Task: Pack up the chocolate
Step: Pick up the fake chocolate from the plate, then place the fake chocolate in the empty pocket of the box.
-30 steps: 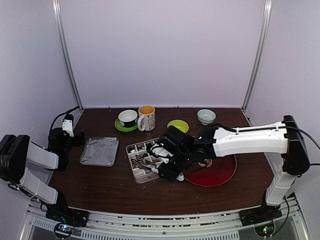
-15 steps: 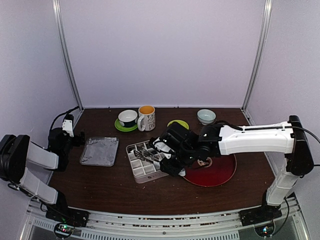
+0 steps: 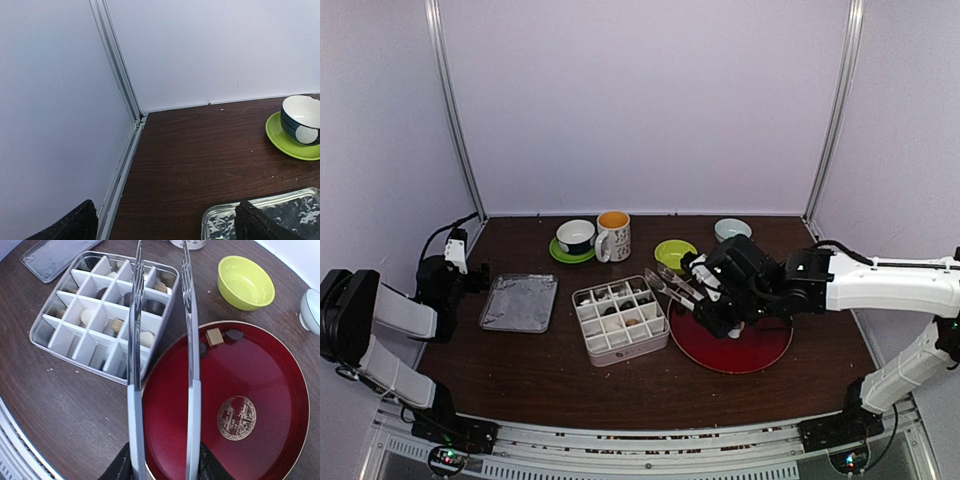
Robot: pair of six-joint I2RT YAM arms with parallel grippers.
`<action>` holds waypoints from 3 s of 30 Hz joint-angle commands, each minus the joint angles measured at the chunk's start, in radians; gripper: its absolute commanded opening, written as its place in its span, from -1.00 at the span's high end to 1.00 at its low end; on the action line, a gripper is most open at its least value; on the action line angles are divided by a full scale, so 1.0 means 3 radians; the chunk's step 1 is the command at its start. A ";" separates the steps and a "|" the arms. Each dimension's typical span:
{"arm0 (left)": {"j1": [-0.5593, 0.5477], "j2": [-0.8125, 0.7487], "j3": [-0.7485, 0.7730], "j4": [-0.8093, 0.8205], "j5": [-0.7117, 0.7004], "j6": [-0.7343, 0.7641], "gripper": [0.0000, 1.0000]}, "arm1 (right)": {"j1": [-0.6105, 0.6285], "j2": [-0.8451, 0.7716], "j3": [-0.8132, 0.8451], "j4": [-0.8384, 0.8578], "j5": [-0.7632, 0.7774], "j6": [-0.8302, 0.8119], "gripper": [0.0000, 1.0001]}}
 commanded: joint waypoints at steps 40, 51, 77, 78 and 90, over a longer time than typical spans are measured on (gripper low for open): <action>0.0023 0.0019 0.0075 0.0134 0.0027 -0.0027 -0.96 | -0.0587 -0.0536 -0.0827 -0.0021 -0.0312 -0.0015 0.23; 0.0023 0.0019 0.0075 0.0133 0.0024 -0.0026 -0.96 | -0.0697 -0.0205 -0.0652 0.0122 -0.0487 -0.0050 0.20; 0.0019 0.0019 0.0075 0.0131 0.0027 -0.0028 -0.95 | -0.0732 0.0337 -0.0371 0.0151 -0.0669 -0.0089 0.38; 0.0024 0.0019 0.0075 0.0132 0.0026 -0.0028 -0.96 | -0.0735 0.0297 -0.0378 0.0151 -0.0650 -0.0092 0.40; 0.0024 0.0019 0.0075 0.0131 0.0027 -0.0025 -0.95 | -0.0729 -0.0205 -0.0538 0.0305 -0.0556 -0.0162 0.48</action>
